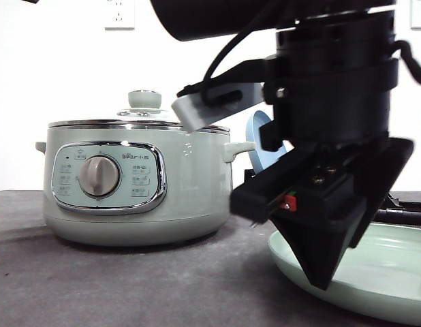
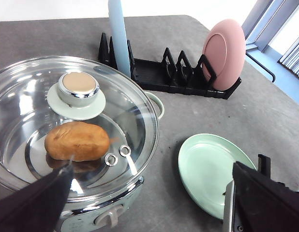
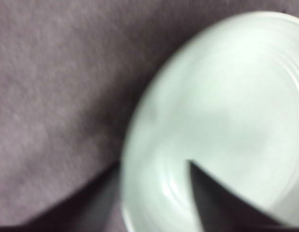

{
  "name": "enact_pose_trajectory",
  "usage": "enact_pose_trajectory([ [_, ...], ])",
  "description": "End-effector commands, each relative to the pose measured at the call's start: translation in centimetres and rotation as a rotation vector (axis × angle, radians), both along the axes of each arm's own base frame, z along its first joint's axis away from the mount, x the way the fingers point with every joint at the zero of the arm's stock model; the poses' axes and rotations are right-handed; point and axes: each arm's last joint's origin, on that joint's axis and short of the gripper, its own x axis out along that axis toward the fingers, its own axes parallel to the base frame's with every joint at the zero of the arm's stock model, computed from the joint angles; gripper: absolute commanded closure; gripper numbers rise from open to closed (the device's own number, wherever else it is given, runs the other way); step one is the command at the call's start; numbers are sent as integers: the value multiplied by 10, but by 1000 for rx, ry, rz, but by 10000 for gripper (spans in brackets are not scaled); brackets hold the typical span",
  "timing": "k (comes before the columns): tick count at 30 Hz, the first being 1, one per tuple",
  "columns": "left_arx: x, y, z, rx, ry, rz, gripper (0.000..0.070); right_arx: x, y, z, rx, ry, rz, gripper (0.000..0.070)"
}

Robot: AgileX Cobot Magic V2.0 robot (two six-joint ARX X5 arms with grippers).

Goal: Transfer potato from steamer to green plate

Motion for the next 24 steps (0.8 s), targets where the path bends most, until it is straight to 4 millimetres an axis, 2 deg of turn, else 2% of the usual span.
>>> enact_pose_trajectory([
  [1, 0, -1, 8, -4, -35, -16, 24, -3, 3, 12, 60, 6, 6, 271],
  [7, 0, -1, 8, -4, -35, -17, 24, -2, -10, 52, 268, 60, 5, 271],
  [12, 0, -1, 8, -5, -35, -16, 24, 10, -36, 93, 480, 85, 3, 269],
  [19, 0, -1, 7, -4, -33, -16, 24, 28, -101, 137, 662, -56, -75, 238],
  [24, 0, -1, 7, -2, -26, -17, 24, 21, -146, 160, 808, -147, -82, 218],
])
